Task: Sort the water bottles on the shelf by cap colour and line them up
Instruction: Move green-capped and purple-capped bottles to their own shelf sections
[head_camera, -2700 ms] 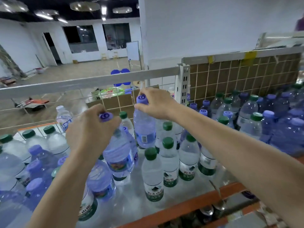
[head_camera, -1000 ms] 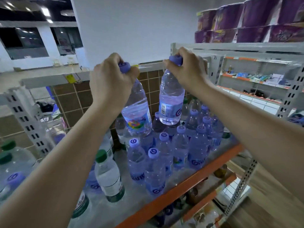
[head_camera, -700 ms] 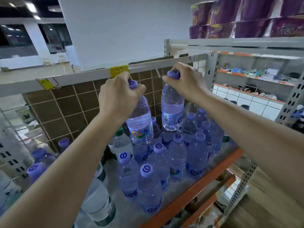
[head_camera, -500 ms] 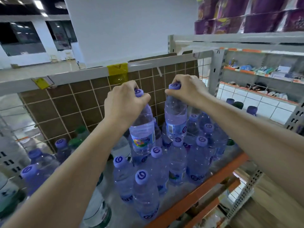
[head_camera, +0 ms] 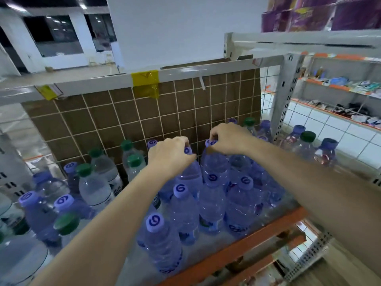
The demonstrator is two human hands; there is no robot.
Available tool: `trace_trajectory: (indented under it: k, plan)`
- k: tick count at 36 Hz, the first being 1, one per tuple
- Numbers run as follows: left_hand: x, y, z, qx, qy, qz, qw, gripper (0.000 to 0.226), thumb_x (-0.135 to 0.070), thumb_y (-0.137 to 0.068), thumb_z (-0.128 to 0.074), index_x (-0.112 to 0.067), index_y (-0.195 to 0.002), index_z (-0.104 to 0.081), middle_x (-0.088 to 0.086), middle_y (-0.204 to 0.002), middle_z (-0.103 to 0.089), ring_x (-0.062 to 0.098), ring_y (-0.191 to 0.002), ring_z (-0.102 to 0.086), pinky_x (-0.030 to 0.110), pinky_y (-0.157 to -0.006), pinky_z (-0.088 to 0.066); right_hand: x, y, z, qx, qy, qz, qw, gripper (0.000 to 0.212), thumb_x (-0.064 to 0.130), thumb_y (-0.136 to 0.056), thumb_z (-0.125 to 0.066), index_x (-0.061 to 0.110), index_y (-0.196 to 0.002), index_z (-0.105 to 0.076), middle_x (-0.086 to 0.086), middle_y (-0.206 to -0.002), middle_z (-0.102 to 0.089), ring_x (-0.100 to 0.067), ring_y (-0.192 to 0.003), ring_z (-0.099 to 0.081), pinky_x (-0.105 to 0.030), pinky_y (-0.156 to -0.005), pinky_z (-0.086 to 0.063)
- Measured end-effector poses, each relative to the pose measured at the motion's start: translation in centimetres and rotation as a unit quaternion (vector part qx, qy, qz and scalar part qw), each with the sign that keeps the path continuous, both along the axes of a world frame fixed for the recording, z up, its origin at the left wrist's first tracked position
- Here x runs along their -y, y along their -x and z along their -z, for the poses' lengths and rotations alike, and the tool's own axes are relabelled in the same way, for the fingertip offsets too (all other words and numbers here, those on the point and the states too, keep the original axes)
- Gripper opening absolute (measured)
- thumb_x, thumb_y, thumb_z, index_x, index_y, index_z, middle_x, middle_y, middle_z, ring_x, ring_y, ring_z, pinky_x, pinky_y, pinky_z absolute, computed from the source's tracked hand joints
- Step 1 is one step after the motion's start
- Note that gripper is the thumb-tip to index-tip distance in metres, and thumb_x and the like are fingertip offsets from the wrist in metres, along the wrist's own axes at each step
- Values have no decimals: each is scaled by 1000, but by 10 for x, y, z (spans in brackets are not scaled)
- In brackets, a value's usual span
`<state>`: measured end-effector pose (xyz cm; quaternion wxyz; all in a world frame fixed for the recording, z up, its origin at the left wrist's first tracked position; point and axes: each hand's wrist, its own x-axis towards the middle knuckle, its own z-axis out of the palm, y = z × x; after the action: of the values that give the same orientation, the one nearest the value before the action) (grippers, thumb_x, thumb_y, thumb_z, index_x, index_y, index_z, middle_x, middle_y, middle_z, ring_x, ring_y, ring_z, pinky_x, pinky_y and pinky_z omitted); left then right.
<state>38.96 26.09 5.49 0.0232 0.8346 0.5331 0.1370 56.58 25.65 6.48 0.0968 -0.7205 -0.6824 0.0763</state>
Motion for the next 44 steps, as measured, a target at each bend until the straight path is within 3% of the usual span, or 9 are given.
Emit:
trace_trajectory:
  k: [6,14,20,24,27,31,35,40,44]
  plan:
    - [0,-9,20,-25,47,10,999,28,-46,-84,-58,-25,-101,-57,1,-102,-65,28,-96,-59,32,-68,-36,6,-2,9,5,30,-16,999,27,45,-76,-69,19,-84,-68,5,-67,-66,-8,-58,-60,-25,-54,-38]
    - [1,-7,37,-41,67,10,997,17,-41,-90,-51,-28,-100,-49,6,-101,-63,30,-95,-60,33,-69,-39,7,-3,24,52,53,-14,997,29,43,-78,-65,16,-83,-72,1,-68,-71,-15,-71,-66,-28,-62,-48]
    - [-2,-4,38,-36,100,27,994,10,-37,-92,-46,-30,-97,-42,5,-104,-61,28,-92,-57,33,-67,-37,0,-7,22,32,121,-1,992,34,45,-78,-65,11,-85,-69,-2,-71,-72,-15,-63,-69,-26,-55,-44]
    - [-4,0,38,-37,112,23,993,26,-38,-93,-44,-22,-112,-49,5,-109,-61,27,-96,-57,33,-69,-38,-6,-13,19,21,160,-4,987,35,44,-79,-66,10,-88,-67,-8,-84,-70,-24,-76,-69,-26,-56,-44]
    - [-3,4,37,-36,116,15,992,28,-38,-92,-44,-20,-113,-49,6,-108,-61,28,-95,-57,33,-70,-39,-7,-9,17,37,175,-16,984,30,41,-81,-65,11,-78,-64,-8,-76,-66,-23,-69,-64,-28,-57,-43]
    - [0,16,29,-30,115,2,993,27,-42,-90,-47,-21,-107,-48,3,-107,-60,27,-98,-57,34,-70,-38,-6,5,8,85,146,-11,986,35,42,-79,-65,14,-61,-56,-3,-61,-53,-21,-59,-52,-27,-56,-38]
    - [1,36,11,-8,108,-20,994,32,-48,-88,-49,-24,-108,-58,-1,-108,-63,24,-101,-59,37,-81,-48,-9,24,-6,97,82,-34,991,33,47,-82,-62,16,-91,-67,-1,-83,-65,-22,-80,-62,-28,-64,-46]
    - [5,76,-16,22,84,-78,993,30,-51,-88,-51,-28,-103,-62,-2,-101,-64,21,-91,-60,34,-77,-50,-16,51,-14,36,20,-95,995,30,52,-84,-62,23,-91,-64,-2,-99,-65,-24,-93,-61,-36,-77,-52]
    - [10,114,-28,58,48,-137,988,27,-48,-87,-52,-26,-98,-63,-1,-95,-68,22,-87,-62,39,-81,-53,-18,74,-14,-25,-10,-139,990,24,47,-86,-64,23,-87,-63,-2,-93,-66,-21,-85,-61,-33,-72,-51]
